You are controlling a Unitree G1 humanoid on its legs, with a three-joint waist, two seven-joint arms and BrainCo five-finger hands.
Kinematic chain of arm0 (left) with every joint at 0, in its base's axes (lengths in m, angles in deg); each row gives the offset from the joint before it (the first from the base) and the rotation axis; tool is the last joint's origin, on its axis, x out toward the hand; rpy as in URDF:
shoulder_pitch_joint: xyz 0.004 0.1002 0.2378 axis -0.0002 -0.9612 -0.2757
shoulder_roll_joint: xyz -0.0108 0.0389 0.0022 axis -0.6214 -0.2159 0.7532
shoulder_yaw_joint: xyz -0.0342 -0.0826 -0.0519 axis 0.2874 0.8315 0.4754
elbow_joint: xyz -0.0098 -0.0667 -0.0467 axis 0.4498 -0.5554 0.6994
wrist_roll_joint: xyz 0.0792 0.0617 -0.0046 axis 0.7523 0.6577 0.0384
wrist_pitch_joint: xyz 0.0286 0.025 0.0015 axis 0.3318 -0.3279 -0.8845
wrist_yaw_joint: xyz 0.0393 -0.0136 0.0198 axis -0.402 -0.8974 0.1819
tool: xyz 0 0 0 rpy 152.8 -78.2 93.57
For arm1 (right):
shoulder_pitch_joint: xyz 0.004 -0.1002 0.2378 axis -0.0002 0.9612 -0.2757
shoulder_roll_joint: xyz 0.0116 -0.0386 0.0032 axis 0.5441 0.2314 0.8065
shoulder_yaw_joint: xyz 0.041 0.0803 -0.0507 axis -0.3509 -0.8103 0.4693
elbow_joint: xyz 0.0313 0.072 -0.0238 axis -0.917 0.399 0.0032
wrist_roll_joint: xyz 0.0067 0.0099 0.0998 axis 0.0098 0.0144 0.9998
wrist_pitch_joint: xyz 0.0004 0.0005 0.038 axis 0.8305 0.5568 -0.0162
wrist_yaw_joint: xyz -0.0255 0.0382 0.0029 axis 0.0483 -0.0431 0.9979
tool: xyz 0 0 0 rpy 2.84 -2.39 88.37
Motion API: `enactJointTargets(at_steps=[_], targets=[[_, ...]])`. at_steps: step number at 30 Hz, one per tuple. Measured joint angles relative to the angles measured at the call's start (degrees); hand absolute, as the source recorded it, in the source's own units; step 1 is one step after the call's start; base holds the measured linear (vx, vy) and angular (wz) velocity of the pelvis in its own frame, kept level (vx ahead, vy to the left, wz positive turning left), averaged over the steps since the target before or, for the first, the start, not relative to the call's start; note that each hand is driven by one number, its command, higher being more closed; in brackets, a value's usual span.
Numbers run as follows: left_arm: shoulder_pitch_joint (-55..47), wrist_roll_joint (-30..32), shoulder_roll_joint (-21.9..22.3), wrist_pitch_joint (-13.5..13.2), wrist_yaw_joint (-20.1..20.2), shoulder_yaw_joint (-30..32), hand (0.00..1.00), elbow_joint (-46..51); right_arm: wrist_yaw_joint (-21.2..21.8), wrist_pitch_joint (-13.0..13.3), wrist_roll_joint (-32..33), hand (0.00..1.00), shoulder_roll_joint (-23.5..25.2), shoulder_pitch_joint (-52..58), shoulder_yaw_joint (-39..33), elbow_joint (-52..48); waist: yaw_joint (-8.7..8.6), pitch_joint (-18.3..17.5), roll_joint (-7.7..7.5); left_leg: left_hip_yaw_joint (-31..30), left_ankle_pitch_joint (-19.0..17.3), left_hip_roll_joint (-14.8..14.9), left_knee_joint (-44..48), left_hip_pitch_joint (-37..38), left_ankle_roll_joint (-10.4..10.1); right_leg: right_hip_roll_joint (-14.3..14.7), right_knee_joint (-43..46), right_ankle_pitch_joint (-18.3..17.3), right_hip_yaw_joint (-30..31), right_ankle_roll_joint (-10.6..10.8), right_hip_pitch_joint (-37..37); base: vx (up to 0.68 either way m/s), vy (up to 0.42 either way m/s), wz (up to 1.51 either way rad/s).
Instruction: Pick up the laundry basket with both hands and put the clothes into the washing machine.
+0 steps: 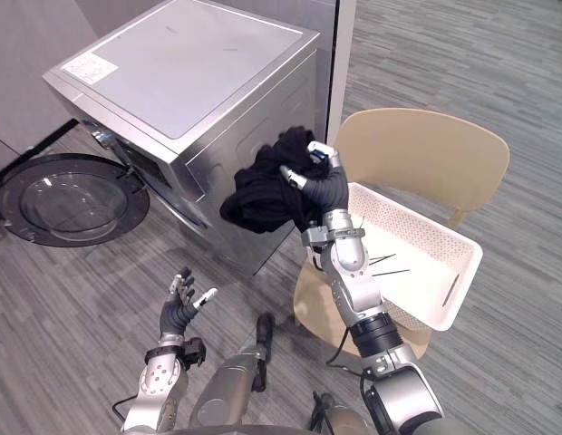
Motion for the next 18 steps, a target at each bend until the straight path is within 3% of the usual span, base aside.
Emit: enactJointTargets(at_steps=[2,5,6,9,18], targets=[[1.0,0.9,0.0,-1.3,-0.1,-0.5,0.0,2.2,1.2,-0.1,-1.3,1.0,-0.4,1.0,1.5,0.0,-0.4,-0.8,1.1,-0.3,-3.9,1.2,2.8,3.6,-0.1,0.1,0.0,0.6,-0.4,0.0,-0.7,-0.08,0.048,0.13],[5.2,2.2,-0.9,-1.8,-0.2,-3.9,0.0,2.5,2.5,-1.0,-3.0,1.0,-0.1,1.1,2.1,0.4,-1.52,-1.0,1.07,-0.1,-4.5,1.0,-2.5,6.7,-0.5,0.3,-1.7,2.1,-2.0,1.0,-0.1,-0.03,0.076,0.26],[7.4,3.5,-1.4,-1.8,-0.2,-5.9,0.0,2.6,3.4,-1.3,-3.3,1.0,0.0,1.1,2.0,0.4,-2.54,-1.6,0.31,-0.6,-2.1,-0.5,-9.2,9.3,-0.6,-0.1,-3.6,3.0,-3.5,1.8,0.9,-0.01,0.075,0.45],[11.7,6.3,-2.2,-1.8,-0.5,-8.5,0.0,2.6,3.8,-1.4,-4.0,1.0,0.0,1.5,1.3,0.1,-2.95,-3.7,-0.64,-3.1,4.4,-2.7,-20.5,12.9,0.2,-0.6,-6.6,4.4,-6.4,2.8,1.9,0.01,0.088,0.56],[15.5,10.8,-5.6,-1.4,-1.5,-15.0,0.0,1.7,5.6,-2.1,-3.8,1.0,2.0,2.2,4.7,-0.2,-2.82,-5.5,-1.43,-4.9,6.1,-3.8,-21.5,14.8,-0.8,-1.0,-7.2,4.5,-7.7,3.0,4.8,-0.03,0.012,0.17]])
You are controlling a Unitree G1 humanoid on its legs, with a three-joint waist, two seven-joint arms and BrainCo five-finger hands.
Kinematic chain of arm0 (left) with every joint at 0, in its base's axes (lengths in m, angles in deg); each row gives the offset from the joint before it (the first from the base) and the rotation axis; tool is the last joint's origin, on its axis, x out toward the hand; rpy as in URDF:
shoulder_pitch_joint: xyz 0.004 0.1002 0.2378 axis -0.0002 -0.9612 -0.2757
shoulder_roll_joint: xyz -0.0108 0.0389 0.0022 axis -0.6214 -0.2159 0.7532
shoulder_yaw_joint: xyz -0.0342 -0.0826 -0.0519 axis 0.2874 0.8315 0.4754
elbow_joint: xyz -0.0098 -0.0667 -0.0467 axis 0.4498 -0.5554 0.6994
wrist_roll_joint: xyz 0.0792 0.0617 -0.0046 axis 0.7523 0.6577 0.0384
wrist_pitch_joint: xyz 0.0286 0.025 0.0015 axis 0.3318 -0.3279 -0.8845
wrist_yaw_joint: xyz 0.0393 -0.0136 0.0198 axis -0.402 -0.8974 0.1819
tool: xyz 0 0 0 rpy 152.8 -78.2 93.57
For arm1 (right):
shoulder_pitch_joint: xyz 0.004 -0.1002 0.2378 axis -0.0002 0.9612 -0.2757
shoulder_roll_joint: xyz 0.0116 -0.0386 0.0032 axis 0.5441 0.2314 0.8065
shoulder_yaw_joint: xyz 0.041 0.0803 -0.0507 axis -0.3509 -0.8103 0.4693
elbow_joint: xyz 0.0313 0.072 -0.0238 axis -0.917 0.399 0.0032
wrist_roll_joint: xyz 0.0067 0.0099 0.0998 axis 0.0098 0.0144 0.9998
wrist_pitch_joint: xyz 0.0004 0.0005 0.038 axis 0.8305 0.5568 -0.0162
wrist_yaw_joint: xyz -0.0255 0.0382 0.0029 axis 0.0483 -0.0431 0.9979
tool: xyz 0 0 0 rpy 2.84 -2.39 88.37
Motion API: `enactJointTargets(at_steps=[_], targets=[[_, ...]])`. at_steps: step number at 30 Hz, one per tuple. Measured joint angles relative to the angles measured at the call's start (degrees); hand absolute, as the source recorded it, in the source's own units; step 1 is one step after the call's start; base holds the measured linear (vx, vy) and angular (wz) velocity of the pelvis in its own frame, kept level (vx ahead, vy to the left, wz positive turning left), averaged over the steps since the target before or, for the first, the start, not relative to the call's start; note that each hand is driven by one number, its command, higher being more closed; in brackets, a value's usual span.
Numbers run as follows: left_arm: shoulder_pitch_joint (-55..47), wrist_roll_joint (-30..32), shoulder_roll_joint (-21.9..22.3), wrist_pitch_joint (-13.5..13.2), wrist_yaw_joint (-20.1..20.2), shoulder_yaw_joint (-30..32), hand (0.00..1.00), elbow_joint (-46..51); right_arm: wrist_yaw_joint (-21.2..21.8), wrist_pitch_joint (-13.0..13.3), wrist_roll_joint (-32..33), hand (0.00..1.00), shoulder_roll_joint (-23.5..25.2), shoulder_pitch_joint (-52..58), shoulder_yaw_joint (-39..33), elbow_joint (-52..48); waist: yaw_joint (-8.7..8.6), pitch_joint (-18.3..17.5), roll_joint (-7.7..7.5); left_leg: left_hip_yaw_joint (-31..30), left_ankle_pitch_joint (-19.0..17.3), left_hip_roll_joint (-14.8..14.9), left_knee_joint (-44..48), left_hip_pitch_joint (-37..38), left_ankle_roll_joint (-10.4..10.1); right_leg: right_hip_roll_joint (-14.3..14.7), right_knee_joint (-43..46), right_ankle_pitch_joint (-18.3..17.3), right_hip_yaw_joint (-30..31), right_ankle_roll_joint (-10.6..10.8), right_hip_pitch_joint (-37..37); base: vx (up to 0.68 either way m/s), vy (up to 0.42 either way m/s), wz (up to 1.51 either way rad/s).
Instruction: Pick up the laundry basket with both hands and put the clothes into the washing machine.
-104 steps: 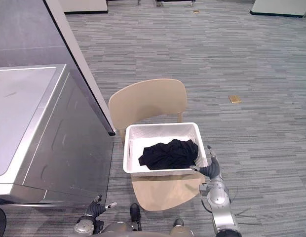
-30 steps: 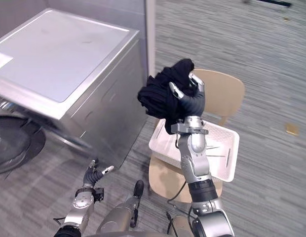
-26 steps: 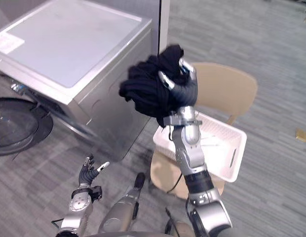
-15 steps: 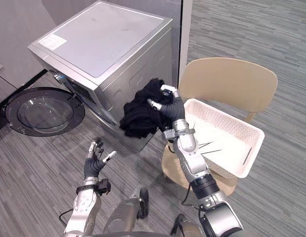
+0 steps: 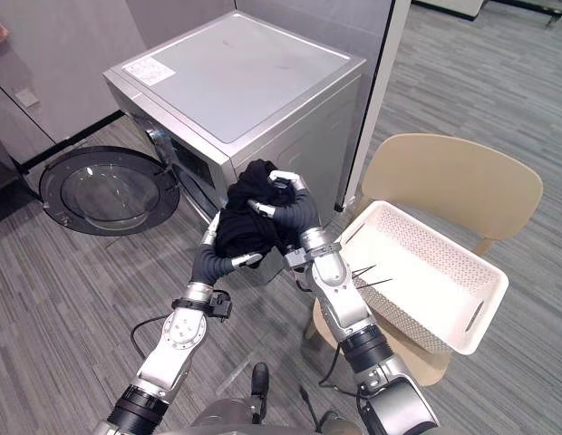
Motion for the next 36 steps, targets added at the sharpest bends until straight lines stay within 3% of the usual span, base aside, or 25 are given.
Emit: enactJointTargets(at_steps=[1,2,4,5,11,19,22,29,36], targets=[[0.6,0.9,-0.3,0.1,-0.1,-0.7,0.0,-0.4,0.3,0.0,0.5,1.0,0.0,0.0,1.0,-0.1,-0.09,-0.6,-0.1,0.0,0.4,0.2,0.0,0.0,-0.3,0.2,0.1,0.0,0.1,0.0,0.0,-0.09,-0.045,0.01],[1.8,1.5,-0.5,0.1,-0.1,-1.1,1.0,-1.7,0.4,0.0,1.2,1.0,0.0,0.0,1.4,-0.1,-0.06,-0.9,-0.02,-0.1,0.8,0.5,-0.1,0.0,-0.1,0.5,0.1,0.1,0.0,-0.2,0.0,-0.1,-0.051,0.01],[3.7,2.7,-0.5,0.5,-0.5,-2.2,1.0,-4.1,0.4,-0.3,3.2,1.0,0.0,0.0,2.7,-0.1,-0.05,-1.6,0.02,-0.2,0.8,1.2,-0.2,0.0,-0.1,1.3,0.1,0.2,0.1,-0.4,-0.1,-0.1,-0.048,-0.01],[4.8,3.2,-0.5,0.6,-0.9,-2.4,1.0,-5.4,0.5,-0.4,4.2,0.0,0.0,0.0,3.5,-0.1,-0.03,-1.8,-0.07,-0.3,0.8,1.6,-0.4,0.0,-0.1,1.6,0.2,0.3,0.1,-0.5,-0.1,-0.11,-0.048,-0.03],[8.7,3.6,-1.1,1.7,-2.6,-2.6,1.0,-11.3,1.5,-0.4,8.3,0.0,0.1,0.0,7.1,-0.4,-0.14,-2.1,-0.28,-0.1,0.8,2.9,-0.5,-0.2,0.0,2.8,0.1,0.7,1.0,-1.2,-0.8,-0.08,-0.035,-0.09],[8.2,3.5,-1.5,2.3,-3.6,-2.9,1.0,-13.3,2.5,0.1,7.5,0.0,0.9,3.2,9.1,-1.9,-0.1,-3.4,-1.02,0.0,1.2,3.3,-0.2,-1.0,-0.3,3.3,0.4,0.9,2.0,-1.6,-2.0,0.02,-0.028,-0.05],[5.5,2.9,-1.2,2.3,-3.6,-1.3,1.0,-13.3,2.5,0.2,2.4,0.0,0.6,7.1,6.7,-2.0,-0.08,-3.4,-1.04,0.0,1.2,3.3,-0.2,-0.8,-0.3,3.3,0.5,0.9,2.3,-1.6,-1.9,0.0,0.0,0.0],[-3.0,-1.0,-0.4,2.2,-3.5,7.5,1.0,-13.4,0.3,-0.1,-16.2,0.0,-3.2,19.1,0.6,-1.8,-0.08,-3.7,-1.47,-0.4,1.1,3.3,-0.5,-0.3,-0.3,2.8,2.9,-0.6,2.4,-1.4,-2.4,-0.03,-0.012,0.02],[-8.0,-4.7,-0.5,2.1,-3.2,15.8,1.0,-19.9,0.3,-0.3,-22.0,0.0,-3.4,22.2,-0.6,8.1,0.18,-3.9,-2.08,-1.9,1.4,3.3,-0.5,-2.6,-0.9,3.1,3.5,-0.9,0.1,-1.6,-3.9,-0.04,-0.025,0.16]])
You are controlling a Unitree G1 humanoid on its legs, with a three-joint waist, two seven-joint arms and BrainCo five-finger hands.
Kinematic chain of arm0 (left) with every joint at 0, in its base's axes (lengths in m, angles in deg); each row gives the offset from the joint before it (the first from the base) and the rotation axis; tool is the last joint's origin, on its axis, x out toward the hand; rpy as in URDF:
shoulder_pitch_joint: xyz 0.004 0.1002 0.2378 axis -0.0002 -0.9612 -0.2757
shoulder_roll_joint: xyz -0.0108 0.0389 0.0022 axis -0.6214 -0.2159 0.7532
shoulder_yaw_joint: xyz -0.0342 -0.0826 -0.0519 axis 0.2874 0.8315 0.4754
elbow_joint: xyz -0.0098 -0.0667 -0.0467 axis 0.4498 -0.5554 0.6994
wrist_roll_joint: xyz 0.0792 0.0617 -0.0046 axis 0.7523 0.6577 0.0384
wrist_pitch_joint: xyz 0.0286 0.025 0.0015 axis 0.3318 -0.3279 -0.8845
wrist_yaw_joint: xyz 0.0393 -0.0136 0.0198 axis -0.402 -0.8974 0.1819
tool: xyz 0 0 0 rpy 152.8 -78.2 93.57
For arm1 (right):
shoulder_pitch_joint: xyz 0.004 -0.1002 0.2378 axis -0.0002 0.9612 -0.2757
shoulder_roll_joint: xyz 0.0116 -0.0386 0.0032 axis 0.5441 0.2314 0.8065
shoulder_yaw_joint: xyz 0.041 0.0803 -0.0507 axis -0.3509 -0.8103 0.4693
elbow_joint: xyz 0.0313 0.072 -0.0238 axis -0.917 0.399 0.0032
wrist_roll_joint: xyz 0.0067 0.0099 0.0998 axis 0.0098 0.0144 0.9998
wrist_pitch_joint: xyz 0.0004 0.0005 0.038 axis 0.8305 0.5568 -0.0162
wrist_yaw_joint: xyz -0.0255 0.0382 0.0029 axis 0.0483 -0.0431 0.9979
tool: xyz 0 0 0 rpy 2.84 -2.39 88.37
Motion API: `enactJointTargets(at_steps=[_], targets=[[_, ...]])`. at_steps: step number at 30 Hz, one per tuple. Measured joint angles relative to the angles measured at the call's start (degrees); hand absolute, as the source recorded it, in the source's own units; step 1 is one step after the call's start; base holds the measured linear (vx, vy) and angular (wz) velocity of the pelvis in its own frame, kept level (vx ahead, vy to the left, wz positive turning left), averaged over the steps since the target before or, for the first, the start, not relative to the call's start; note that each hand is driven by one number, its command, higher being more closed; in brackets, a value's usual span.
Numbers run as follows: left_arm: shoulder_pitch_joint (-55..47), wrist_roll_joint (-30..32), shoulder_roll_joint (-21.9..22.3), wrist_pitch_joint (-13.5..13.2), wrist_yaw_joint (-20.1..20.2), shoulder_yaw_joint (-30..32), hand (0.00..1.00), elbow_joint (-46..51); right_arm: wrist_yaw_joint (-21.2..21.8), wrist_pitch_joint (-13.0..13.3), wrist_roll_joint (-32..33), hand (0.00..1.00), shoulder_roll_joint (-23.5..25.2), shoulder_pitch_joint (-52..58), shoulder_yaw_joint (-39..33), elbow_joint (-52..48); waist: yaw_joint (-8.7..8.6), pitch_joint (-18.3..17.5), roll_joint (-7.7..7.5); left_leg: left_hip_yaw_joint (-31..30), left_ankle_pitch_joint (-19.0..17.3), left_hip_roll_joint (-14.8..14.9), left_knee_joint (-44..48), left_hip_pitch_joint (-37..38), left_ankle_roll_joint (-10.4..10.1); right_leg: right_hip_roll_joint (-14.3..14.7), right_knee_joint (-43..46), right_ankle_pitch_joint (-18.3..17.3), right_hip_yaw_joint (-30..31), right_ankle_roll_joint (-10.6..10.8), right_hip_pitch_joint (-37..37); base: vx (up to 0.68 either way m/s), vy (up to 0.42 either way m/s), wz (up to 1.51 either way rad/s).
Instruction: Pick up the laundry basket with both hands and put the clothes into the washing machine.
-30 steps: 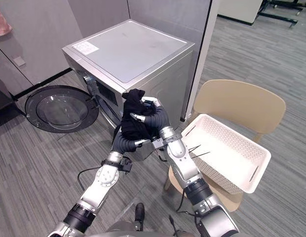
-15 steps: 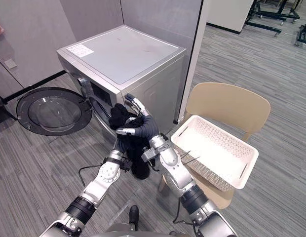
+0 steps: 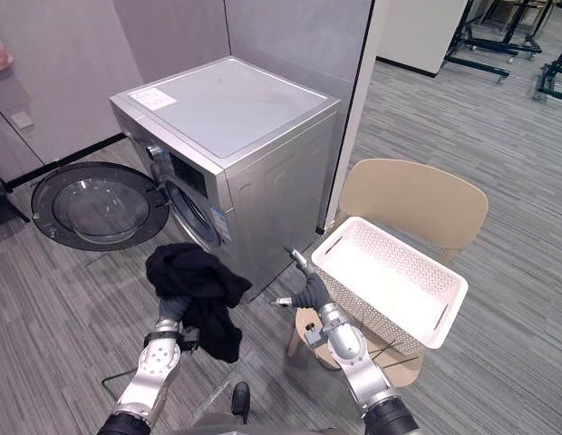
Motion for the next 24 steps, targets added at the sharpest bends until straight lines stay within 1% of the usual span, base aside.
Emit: enactJointTargets(at_steps=[2,3,4,5,6,7,8,9,10,11,12,13,14,15,16,17,18,19,20,22,23,24], targets=[[0.2,-1.9,0.0,0.0,0.6,1.6,1.0,-3.3,0.0,-0.1,-1.6,0.0,0.1,-0.1,0.0,3.9,0.2,0.4,-0.44,-1.3,0.6,-0.2,0.4,-3.2,0.4,-0.3,1.4,-0.4,-2.6,-0.2,-2.5,-0.02,-0.03,0.64],[0.3,-3.0,0.0,0.1,0.7,2.4,1.0,-5.5,-0.1,-0.3,-2.3,0.0,0.2,-0.1,0.0,7.7,0.13,1.0,-1.09,-0.1,0.0,-0.3,0.3,-5.5,1.9,-1.3,2.7,-1.3,-6.3,-0.1,-3.7,-0.01,-0.028,0.91],[0.4,-3.5,0.0,0.2,0.8,2.4,1.0,-6.3,-0.2,-0.6,-2.5,0.0,0.2,-0.1,0.0,9.1,-0.13,1.1,-1.36,1.9,-1.2,-0.4,0.1,-6.2,3.4,-1.8,2.8,-1.3,-8.0,-0.1,-3.8,0.01,-0.027,1.45],[0.8,-3.7,0.7,0.4,1.0,2.4,1.0,-7.5,-0.3,-1.3,-3.3,0.0,0.3,-0.1,0.0,11.4,-0.27,1.5,-2.09,7.6,-4.0,-0.7,0.5,-7.6,7.6,-3.4,2.2,-1.1,-11.3,0.0,-3.6,0.05,0.036,1.7],[1.0,-3.7,1.8,0.4,1.0,2.7,1.0,-8.3,-0.4,-1.9,-4.4,0.0,-0.1,-1.2,-0.2,14.2,0.08,2.6,-2.54,18.0,-4.7,-0.3,3.0,-8.9,8.7,-6.0,3.0,-1.4,-15.0,0.2,-3.5,0.12,0.107,1.68],[0.8,-3.7,2.2,0.4,1.0,2.9,1.0,-8.7,-0.4,-2.1,-4.6,0.0,-0.1,-1.7,-0.2,15.3,-0.01,2.8,-2.5,22.1,-4.9,0.2,4.2,-9.2,9.1,-6.8,3.6,-1.5,-16.2,0.4,-3.4,0.2,0.175,1.5],[0.2,-3.7,3.2,0.6,1.2,4.0,1.0,-9.5,-0.4,-2.4,-5.0,0.0,0.0,-2.4,-0.3,16.6,0.0,2.8,-1.78,31.0,-5.9,1.4,7.2,-8.8,10.7,-7.8,4.9,-2.3,-18.8,1.6,-2.9,0.21,0.161,1.11],[-0.1,-3.8,3.5,0.6,1.5,4.6,1.0,-9.9,-0.5,-2.4,-5.1,0.0,0.2,-2.5,-0.8,17.0,-0.08,2.9,-1.32,34.8,-4.6,2.4,8.3,-7.9,10.0,-8.2,6.0,-3.1,-20.3,2.8,-2.2,0.22,0.128,1.34],[0.0,-4.1,3.2,0.6,2.0,4.7,1.0,-11.5,-0.8,-2.4,-5.1,0.0,0.6,-3.0,-1.3,18.5,0.01,3.6,-1.89,33.9,-4.1,1.5,9.0,-7.8,9.5,-9.7,6.8,-3.6,-21.7,3.6,-0.9,0.18,0.087,1.27],[-0.2,-4.2,2.9,0.6,2.3,4.8,1.0,-12.8,-1.2,-2.7,-5.2,0.0,1.8,-3.4,-1.4,19.4,0.01,4.0,-2.53,31.5,-4.8,-0.3,9.1,-7.4,10.0,-10.4,6.1,-3.8,-22.3,4.1,1.1,0.16,0.069,1.27],[-0.6,-4.2,2.7,0.7,2.4,4.8,1.0,-13.7,-1.5,-2.7,-5.2,0.0,2.7,-3.5,-1.8,19.7,-0.08,4.1,-2.83,30.0,-5.5,-1.3,9.5,-7.3,10.2,-10.6,5.5,-3.7,-22.6,4.6,2.5,0.15,0.071,1.07],[-1.4,-4.1,2.6,0.9,2.9,4.9,1.0,-14.0,-1.7,-2.7,-5.2,0.0,3.9,-3.7,-2.7,20.2,0.03,4.4,-3.49,28.8,-7.8,-2.2,11.6,-7.2,10.2,-11.7,5.9,-3.7,-23.2,5.9,4.1,0.17,0.099,0.77],[-2.8,-4.1,2.7,1.0,3.3,5.4,1.0,-14.0,-1.8,-2.8,-5.2,0.0,4.8,-4.4,-2.8,21.1,0.58,4.6,-3.82,28.1,-11.1,-2.7,14.8,-7.3,10.0,-13.9,9.9,-4.1,-23.2,6.8,4.6,0.16,0.12,0.5],[-4.0,-4.1,3.1,1.3,3.6,5.5,1.0,-14.0,-1.9,-2.8,-5.2,0.0,5.0,-4.6,-2.8,21.2,0.94,4.7,-3.71,27.5,-13.0,-3.1,16.3,-7.1,9.8,-16.5,14.7,-4.2,-22.6,6.8,4.1,0.14,0.177,0.37],[-5.5,-4.1,3.2,1.6,4.0,5.5,1.0,-14.0,-2.2,-2.8,-5.2,0.0,5.3,-4.4,-2.7,21.2,0.98,4.7,-3.76,26.2,-15.0,-4.1,17.9,-6.5,9.9,-20.5,23.2,-3.2,-20.1,5.2,2.5,0.16,0.227,0.56],[-6.2,-4.1,3.1,1.8,4.5,5.4,1.0,-14.0,-2.6,-2.8,-5.2,0.0,5.3,-4.1,-2.8,21.1,0.31,4.9,-3.55,23.8,-16.5,-5.1,19.1,-5.8,10.3,-23.2,33.2,0.2,-14.0,-1.6,-1.3,0.19,0.239,0.85],[-6.1,-4.1,2.7,2.0,4.5,5.2,1.0,-14.0,-2.6,-2.8,-5.1,0.0,5.3,-3.9,-2.8,21.1,-0.34,5.1,-3.49,21.8,-17.0,-5.6,19.3,-5.4,10.6,-22.4,37.5,0.1,-7.7,-3.4,-4.2,0.25,0.211,1.17],[-5.9,-4.1,2.2,2.1,4.5,4.8,1.0,-14.0,-2.6,-2.9,-5.1,0.0,5.4,-3.8,-2.8,21.1,-0.93,5.8,-3.34,19.1,-17.4,-6.1,19.0,-4.4,10.8,-19.0,41.2,-1.5,0.2,-1.7,-8.0,0.31,0.175,1.43],[-5.4,-4.1,2.2,2.1,4.5,4.6,1.0,-14.0,-2.6,-2.9,-4.9,0.0,5.4,-3.6,-2.8,20.9,-2.15,6.4,-2.61,15.9,-17.3,-7.2,17.8,-2.6,10.7,-14.8,42.8,-3.7,6.8,0.2,-12.2,0.31,0.142,1.35],[-5.6,-4.1,2.2,2.0,4.5,4.5,1.0,-13.9,-2.6,-2.8,-3.8,0.0,5.3,-3.1,-2.8,19.8,-3.26,6.7,-2.46,13.5,-17.6,-8.4,16.2,0.1,10.3,-12.4,40.4,-5.1,9.5,0.8,-16.5,0.26,0.082,1.02],[-5.2,-4.1,2.3,2.0,4.5,4.1,1.0,-13.9,-2.6,-2.7,-2.2,0.0,5.3,-2.8,-3.3,18.9,-3.32,6.9,-2.17,11.2,-17.6,-9.8,14.5,1.9,10.3,-11.1,35.1,-5.4,9.8,1.3,-20.6,0.27,0.065,0.76],[-4.8,-4.1,2.3,2.0,4.5,3.9,1.0,-13.9,-2.6,-2.7,-1.7,0.0,5.2,-2.8,-3.6,18.6,-3.44,7.1,-1.96,10.3,-17.6,-10.2,13.9,2.7,10.3,-10.8,32.0,-5.1,9.8,1.5,-22.1,0.28,0.06,0.8]])
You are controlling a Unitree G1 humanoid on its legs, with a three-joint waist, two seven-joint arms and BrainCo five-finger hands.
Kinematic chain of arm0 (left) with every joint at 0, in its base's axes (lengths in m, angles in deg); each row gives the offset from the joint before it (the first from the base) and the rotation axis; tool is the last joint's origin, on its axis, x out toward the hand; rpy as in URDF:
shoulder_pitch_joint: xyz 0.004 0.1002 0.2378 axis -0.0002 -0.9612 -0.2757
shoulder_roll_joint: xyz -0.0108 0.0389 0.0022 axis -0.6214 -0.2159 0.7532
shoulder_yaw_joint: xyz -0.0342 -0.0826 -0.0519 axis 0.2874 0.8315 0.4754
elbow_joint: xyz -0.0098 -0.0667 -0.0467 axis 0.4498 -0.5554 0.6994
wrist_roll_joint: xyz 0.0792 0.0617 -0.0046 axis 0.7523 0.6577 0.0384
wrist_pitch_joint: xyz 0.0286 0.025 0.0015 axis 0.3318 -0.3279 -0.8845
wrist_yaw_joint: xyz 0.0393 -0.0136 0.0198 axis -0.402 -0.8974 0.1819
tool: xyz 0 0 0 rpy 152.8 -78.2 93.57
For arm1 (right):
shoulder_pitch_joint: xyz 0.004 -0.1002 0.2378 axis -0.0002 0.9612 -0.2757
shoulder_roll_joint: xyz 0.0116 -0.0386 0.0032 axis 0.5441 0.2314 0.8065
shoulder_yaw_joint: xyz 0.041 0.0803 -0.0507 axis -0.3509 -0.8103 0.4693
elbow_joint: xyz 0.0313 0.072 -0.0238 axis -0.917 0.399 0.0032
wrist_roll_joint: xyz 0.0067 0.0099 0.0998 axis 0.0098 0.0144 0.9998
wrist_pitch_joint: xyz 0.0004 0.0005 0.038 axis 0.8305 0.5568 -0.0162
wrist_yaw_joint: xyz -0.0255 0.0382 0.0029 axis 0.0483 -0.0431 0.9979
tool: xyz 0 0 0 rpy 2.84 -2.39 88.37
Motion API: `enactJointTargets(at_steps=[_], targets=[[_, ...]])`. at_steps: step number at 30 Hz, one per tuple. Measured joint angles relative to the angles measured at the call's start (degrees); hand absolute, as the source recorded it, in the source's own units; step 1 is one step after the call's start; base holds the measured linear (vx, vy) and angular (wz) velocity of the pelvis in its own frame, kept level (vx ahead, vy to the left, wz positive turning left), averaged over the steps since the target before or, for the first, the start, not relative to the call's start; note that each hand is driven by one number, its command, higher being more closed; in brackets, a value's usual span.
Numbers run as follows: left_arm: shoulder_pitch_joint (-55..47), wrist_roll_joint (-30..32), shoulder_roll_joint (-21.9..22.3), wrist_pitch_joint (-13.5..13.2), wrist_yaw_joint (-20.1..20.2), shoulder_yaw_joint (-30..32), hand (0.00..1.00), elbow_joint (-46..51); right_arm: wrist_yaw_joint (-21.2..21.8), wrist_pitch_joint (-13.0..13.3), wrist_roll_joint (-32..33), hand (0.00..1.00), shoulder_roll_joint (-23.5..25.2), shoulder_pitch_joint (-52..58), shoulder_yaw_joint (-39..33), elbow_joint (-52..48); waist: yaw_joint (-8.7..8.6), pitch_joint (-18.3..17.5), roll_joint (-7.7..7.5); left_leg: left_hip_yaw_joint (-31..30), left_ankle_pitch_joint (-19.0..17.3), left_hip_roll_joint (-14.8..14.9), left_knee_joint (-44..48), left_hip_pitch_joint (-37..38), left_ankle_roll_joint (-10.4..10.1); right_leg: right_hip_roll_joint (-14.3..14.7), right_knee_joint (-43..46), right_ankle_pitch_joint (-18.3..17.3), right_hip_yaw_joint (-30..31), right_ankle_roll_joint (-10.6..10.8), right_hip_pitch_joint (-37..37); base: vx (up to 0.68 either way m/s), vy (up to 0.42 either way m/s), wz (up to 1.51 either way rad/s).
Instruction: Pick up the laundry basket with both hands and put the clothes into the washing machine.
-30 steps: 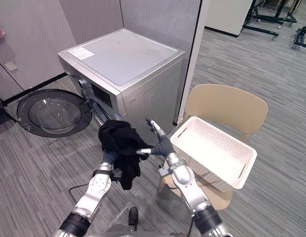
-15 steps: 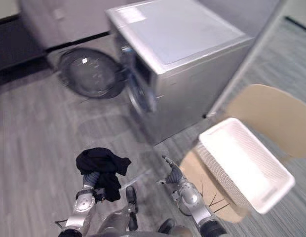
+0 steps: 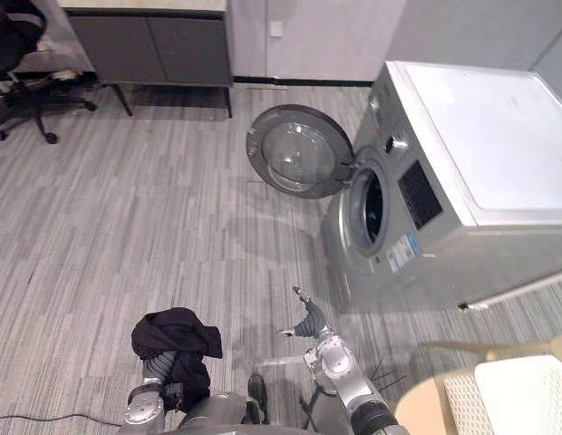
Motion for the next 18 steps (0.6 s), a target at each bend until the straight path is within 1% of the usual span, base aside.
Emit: enactJointTargets(at_steps=[1,2,3,4,5,6,7,8,9,10,11,12,13,14,15,16,17,18], targets=[[0.9,0.0,0.0,0.0,0.1,-0.8,1.0,0.0,0.0,0.0,0.2,0.0,-0.2,0.0,-0.5,-0.2,-0.38,0.5,0.53,-1.5,0.0,-0.3,-0.8,1.1,0.0,1.0,-6.8,1.4,-0.2,1.5,-1.5,0.26,0.024,0.74],[1.8,0.0,0.1,0.0,0.2,-1.4,1.0,0.0,0.0,0.0,0.4,0.0,-0.5,0.0,-0.9,-0.2,-0.62,1.2,0.61,-3.1,0.0,-0.5,-1.4,2.6,0.0,2.1,-13.2,3.8,-0.4,2.1,-1.6,0.36,0.017,1.06],[2.8,0.0,0.0,-0.3,0.2,-2.0,1.0,0.1,0.0,0.0,0.7,0.0,-0.5,0.7,-1.5,-0.2,-0.79,2.2,0.79,-5.3,0.1,-1.5,-2.6,5.0,-0.1,3.3,-24.2,8.7,-0.2,2.8,-1.2,0.47,-0.01,0.98],[3.0,0.1,0.0,-0.4,0.2,-2.0,1.0,0.2,0.1,-0.1,0.7,0.0,-0.5,1.1,-1.5,-0.2,-0.85,2.3,0.44,-6.6,-0.1,-2.4,-3.2,6.5,-0.2,3.5,-28.3,11.6,0.5,2.8,-1.8,0.42,-0.036,0.92],[3.0,0.3,0.0,-0.5,0.3,-2.1,1.0,0.2,0.2,-0.1,0.8,0.0,-0.4,1.5,-1.5,-0.3,-1.05,2.4,0.11,-7.6,-0.7,-2.9,-3.1,7.3,-1.1,3.8,-28.9,12.9,1.7,2.0,-2.4,0.58,-0.119,1.0],[3.0,0.8,0.0,-0.6,0.5,-2.7,1.0,0.2,0.5,-0.1,1.0,0.0,-0.5,2.8,-1.7,-1.1,-1.94,2.1,0.2,-10.1,-3.4,-2.9,-2.0,8.2,-2.2,4.2,-26.1,14.3,2.7,-0.5,-3.5,0.5,-0.14,0.99],[2.9,1.2,0.1,-0.7,0.8,-2.9,1.0,0.2,0.8,-0.1,1.0,0.0,-0.5,3.5,-1.9,-1.9,-2.34,2.1,0.25,-10.9,-5.4,-2.4,-0.5,8.3,-3.8,4.7,-24.5,14.9,1.5,-1.4,-3.3,0.51,-0.165,0.97],[2.4,1.2,0.1,-0.7,1.2,-3.0,1.0,0.2,1.1,-0.1,1.0,0.0,-0.4,4.3,-1.9,-2.4,-2.59,2.1,0.41,-11.0,-7.3,-1.5,1.8,8.2,-6.7,5.3,-24.1,15.3,0.0,-2.2,-2.2,0.53,-0.213,0.94],[1.9,1.3,-0.4,-0.4,1.5,-3.3,1.0,0.2,1.1,-0.1,1.0,0.0,-0.1,5.5,-2.4,-2.9,-3.51,2.1,0.33,-6.9,-8.7,0.1,15.4,3.7,-8.8,7.1,-25.5,17.9,-1.0,-7.1,0.7,0.53,-0.212,0.69],[1.3,1.3,0.3,-0.3,1.6,-3.2,1.0,0.5,1.1,-0.2,1.0,0.0,-0.3,5.8,-2.3,-2.9,-3.28,2.1,1.63,-3.5,-8.5,3.2,23.8,0.8,-9.2,8.9,-26.2,17.3,-1.5,-7.1,2.4,0.69,-0.233,0.26],[0.4,1.4,1.1,-0.3,1.6,-3.0,1.0,0.7,1.1,-0.2,1.0,0.0,-0.7,5.8,-2.3,-3.3,-2.67,2.1,3.03,0.6,-5.8,7.7,34.7,-2.4,-8.3,11.8,-28.6,16.0,-0.7,-8.1,6.2,0.5,-0.099,-0.46],[0.0,1.5,1.3,-0.3,1.6,-2.6,1.0,0.7,1.1,-0.2,1.1,0.0,-0.4,5.6,-2.2,-3.6,-2.33,2.1,3.35,2.3,-2.9,10.4,40.3,-4.1,-6.8,13.3,-29.8,15.6,0.1,-8.6,8.1,0.64,-0.072,-0.99],[0.4,2.4,1.1,-0.1,2.1,-2.7,1.0,0.8,0.9,-0.1,1.3,0.0,0.5,5.4,-2.5,-4.9,-1.11,2.0,2.91,3.7,-3.2,13.9,47.5,-7.2,-5.8,15.3,-31.1,14.8,2.7,-9.2,11.0,0.6,-0.023,-1.05],[1.2,3.2,1.1,-0.1,2.7,-3.2,1.0,0.8,0.7,0.1,1.3,0.0,0.6,4.9,-3.1,-5.3,-0.98,2.3,2.11,4.0,-5.6,14.6,48.1,-9.0,-5.6,15.7,-32.4,14.7,5.1,-9.3,13.0,0.57,-0.036,-0.96],[1.8,3.4,1.1,-0.1,2.8,-3.8,1.0,0.9,0.6,0.1,1.3,0.0,0.6,4.7,-3.5,-5.3,-0.99,2.2,1.67,3.9,-6.5,14.6,47.2,-10.0,-5.6,15.6,-33.3,14.7,6.3,-9.3,14.1,0.51,-0.022,-0.81],[2.8,3.7,1.4,-0.3,3.6,-4.3,1.0,1.5,0.3,0.1,1.3,0.0,0.4,4.6,-4.8,-5.2,-0.75,2.3,1.04,2.9,-8.2,14.0,42.3,-11.5,-6.4,15.0,-34.5,14.7,8.9,-9.3,16.3,0.43,0.031,-0.89],[3.4,4.2,1.7,-0.5,3.9,-4.4,1.0,1.8,0.0,0.1,1.3,0.0,0.5,4.6,-5.8,-5.2,-0.81,2.3,0.97,0.2,-8.9,12.8,36.3,-12.3,-7.5,14.7,-34.4,14.7,11.2,-9.3,17.4,0.4,0.072,-0.98],[3.6,4.7,1.7,-0.5,3.9,-4.4,1.0,1.9,-0.1,0.1,1.3,0.0,0.6,4.7,-6.5,-5.1,-0.85,2.3,0.91,-2.4,-8.9,11.9,32.8,-12.8,-7.7,14.4,-34.3,14.6,12.6,-9.2,17.9,0.36,0.147,-1.15]])
